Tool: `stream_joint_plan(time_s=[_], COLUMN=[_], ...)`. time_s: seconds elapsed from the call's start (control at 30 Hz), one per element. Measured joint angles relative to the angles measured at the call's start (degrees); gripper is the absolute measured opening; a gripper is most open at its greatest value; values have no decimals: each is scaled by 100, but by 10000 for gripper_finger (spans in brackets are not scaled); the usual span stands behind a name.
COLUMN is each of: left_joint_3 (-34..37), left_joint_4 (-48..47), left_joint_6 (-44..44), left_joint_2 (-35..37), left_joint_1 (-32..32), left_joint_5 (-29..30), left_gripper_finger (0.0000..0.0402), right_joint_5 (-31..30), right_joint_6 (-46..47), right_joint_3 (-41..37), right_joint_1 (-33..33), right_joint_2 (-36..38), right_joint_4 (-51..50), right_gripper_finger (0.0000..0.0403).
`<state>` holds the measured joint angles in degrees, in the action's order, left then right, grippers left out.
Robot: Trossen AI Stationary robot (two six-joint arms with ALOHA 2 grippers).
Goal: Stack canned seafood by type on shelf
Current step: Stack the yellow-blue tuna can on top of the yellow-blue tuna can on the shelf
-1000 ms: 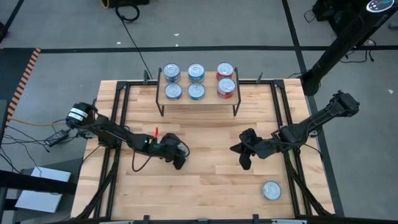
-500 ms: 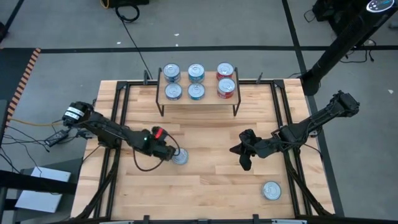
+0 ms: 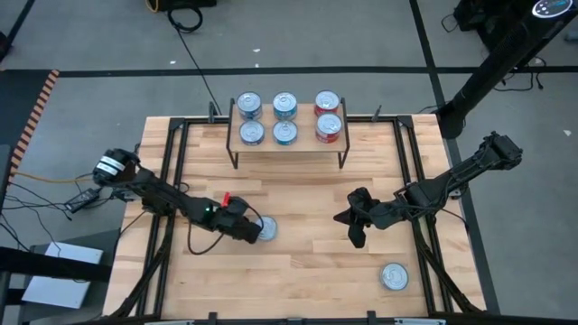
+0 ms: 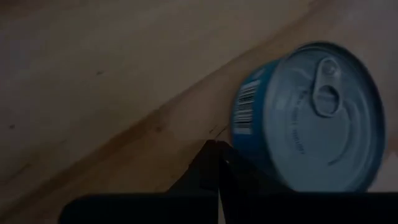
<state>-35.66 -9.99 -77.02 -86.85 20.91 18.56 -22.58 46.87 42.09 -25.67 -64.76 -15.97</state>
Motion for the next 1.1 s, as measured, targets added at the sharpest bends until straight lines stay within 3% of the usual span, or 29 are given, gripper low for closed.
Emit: stream_joint_plan(time_s=[0.33,0.47,0.7,0.9,1.1], left_joint_3=[-73,-317,-727,-710,-723], left_joint_4=[1237,1300,255,-969,425], left_joint_6=[580,1236,1667,1197,1633], left_joint_2=[-547,-519,-23,81,-389], left_joint_1=[-291,-417,-430,-116,26], left_joint_5=[-78,-141,-236,-403,-582], left_gripper_finger=[0,0,0,0,0], right_joint_5=[19,23,275,283,604], right_joint_6=[-222,-317,-324,-208,-325], right_joint_3=[2,2,2,2,2], right_joint_1=[153,238,332,297,282], right_joint_2=[1,1,1,-1,-207], right_joint_4=[-38,-18,149,209,309], right_gripper_finger=[3,3,3,3,3])
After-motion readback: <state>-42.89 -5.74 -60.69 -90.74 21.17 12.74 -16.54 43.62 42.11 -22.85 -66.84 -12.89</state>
